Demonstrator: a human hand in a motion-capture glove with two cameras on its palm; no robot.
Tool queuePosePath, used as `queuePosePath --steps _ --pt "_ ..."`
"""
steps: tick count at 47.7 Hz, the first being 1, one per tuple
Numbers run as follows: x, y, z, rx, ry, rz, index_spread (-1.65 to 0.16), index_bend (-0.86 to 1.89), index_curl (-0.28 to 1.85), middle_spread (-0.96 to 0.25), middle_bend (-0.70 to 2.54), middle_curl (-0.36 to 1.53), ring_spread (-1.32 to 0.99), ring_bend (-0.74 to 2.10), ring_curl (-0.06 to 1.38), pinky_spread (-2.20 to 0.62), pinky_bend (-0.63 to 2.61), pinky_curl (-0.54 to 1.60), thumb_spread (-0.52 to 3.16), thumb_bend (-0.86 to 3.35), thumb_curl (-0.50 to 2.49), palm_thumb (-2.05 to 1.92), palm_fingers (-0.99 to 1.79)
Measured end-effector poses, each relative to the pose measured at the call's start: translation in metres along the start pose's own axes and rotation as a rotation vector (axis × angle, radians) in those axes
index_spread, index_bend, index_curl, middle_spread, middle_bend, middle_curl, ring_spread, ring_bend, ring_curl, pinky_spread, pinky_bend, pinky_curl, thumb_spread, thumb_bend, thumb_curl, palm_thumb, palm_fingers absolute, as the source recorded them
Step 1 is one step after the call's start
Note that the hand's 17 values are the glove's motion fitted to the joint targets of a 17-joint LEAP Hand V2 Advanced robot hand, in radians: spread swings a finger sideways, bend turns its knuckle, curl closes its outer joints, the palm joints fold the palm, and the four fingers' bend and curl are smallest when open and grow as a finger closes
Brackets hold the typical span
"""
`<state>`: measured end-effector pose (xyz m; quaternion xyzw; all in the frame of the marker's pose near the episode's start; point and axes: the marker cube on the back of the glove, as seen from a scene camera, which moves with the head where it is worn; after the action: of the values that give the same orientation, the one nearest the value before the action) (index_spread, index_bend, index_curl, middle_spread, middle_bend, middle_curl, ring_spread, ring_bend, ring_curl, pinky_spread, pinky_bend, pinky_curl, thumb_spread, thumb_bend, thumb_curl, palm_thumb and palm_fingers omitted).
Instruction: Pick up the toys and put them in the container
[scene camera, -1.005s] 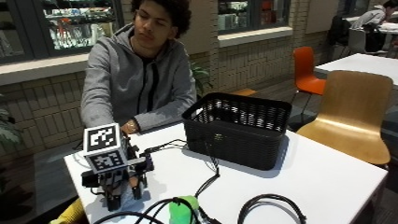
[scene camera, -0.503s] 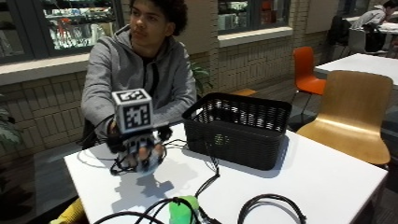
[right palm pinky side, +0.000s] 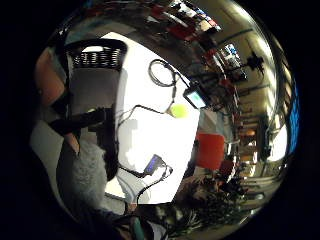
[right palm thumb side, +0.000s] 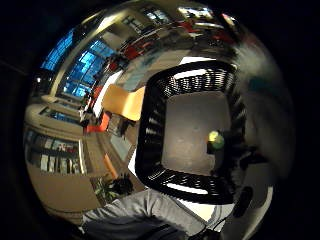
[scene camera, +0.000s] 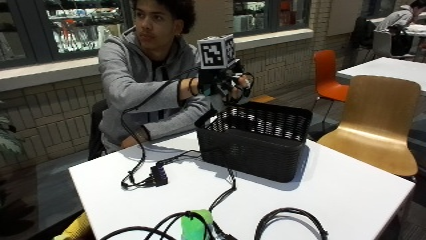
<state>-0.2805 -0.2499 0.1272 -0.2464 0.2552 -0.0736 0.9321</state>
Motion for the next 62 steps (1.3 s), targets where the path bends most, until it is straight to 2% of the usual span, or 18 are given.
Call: queuePosePath --steps 6,11,13,14,16,18,19,20,28,35,43,53,62 --pt "-0.023 -0.002 0.016 -0.085 -0.03 -0.057 -0.35 0.33 0.37 -0.23 0.29 0.39 -0.38 1.22 0.62 -0.4 1.2 0.45 0.76 0.37 1.07 0.78 0.77" --pt "-0.025 0.001 0.028 -0.189 0.008 -0.096 -0.34 0.21 0.37 -0.24 0.26 0.42 -0.38 1.23 0.64 -0.39 1.24 0.47 0.72 0.36 1.11 0.77 0.65" --pt "-0.019 0.002 0.031 -0.236 0.039 -0.099 -0.32 0.03 0.32 -0.2 0.24 0.43 -0.38 1.21 0.65 -0.38 1.3 0.5 0.76 0.34 1.1 0.73 0.35" --pt "-0.016 0.002 0.031 -0.255 0.051 -0.1 -0.31 0.0 0.31 -0.2 0.26 0.44 -0.37 1.23 0.67 -0.38 1.33 0.52 0.77 0.34 1.1 0.72 0.31" --pt "-0.01 0.003 0.032 -0.28 0.061 -0.108 -0.3 -0.14 0.24 -0.15 0.24 0.44 -0.33 1.19 0.66 -0.34 1.42 0.53 0.96 0.32 1.04 0.59 -0.01" --pt "-0.003 0.007 0.031 -0.288 0.046 -0.121 -0.29 -0.07 0.22 -0.1 0.24 0.44 -0.29 1.06 0.63 -0.29 1.43 0.53 1.05 0.25 0.97 0.46 -0.21" --pt "0.002 0.008 0.03 -0.284 0.038 -0.122 -0.29 -0.02 0.21 -0.08 0.22 0.42 -0.25 0.88 0.57 -0.23 1.43 0.52 1.07 0.18 0.93 0.36 -0.38" --pt "0.008 0.01 0.03 -0.276 0.031 -0.114 -0.29 0.02 0.2 -0.07 0.19 0.41 -0.22 0.8 0.55 -0.2 1.43 0.51 1.1 0.14 0.89 0.3 -0.43" --pt "0.095 0.013 0.032 -0.228 -0.015 0.063 -0.27 0.04 0.15 0.0 0.17 0.39 -0.12 0.58 0.43 -0.09 1.36 0.45 1.27 0.05 0.71 0.15 -0.29" --pt "0.178 0.02 0.047 -0.232 0.017 0.223 -0.26 0.07 0.13 0.02 0.19 0.38 -0.09 0.54 0.4 -0.04 1.28 0.41 1.34 0.03 0.62 0.14 -0.2" --pt "0.261 0.028 0.082 -0.29 0.056 0.334 -0.26 0.09 0.13 0.03 0.19 0.39 -0.07 0.51 0.39 -0.01 1.2 0.38 1.39 0.02 0.54 0.15 -0.16" --pt "0.311 0.029 0.133 -0.31 0.004 0.426 -0.26 0.1 0.14 0.03 0.18 0.39 -0.06 0.47 0.37 0.01 1.14 0.35 1.41 0.0 0.47 0.17 -0.16" --pt "0.326 0.031 0.175 -0.398 -0.071 0.472 -0.27 0.15 0.17 0.03 0.16 0.36 -0.05 0.28 0.32 0.02 1.1 0.34 1.39 -0.02 0.42 0.13 -0.21"
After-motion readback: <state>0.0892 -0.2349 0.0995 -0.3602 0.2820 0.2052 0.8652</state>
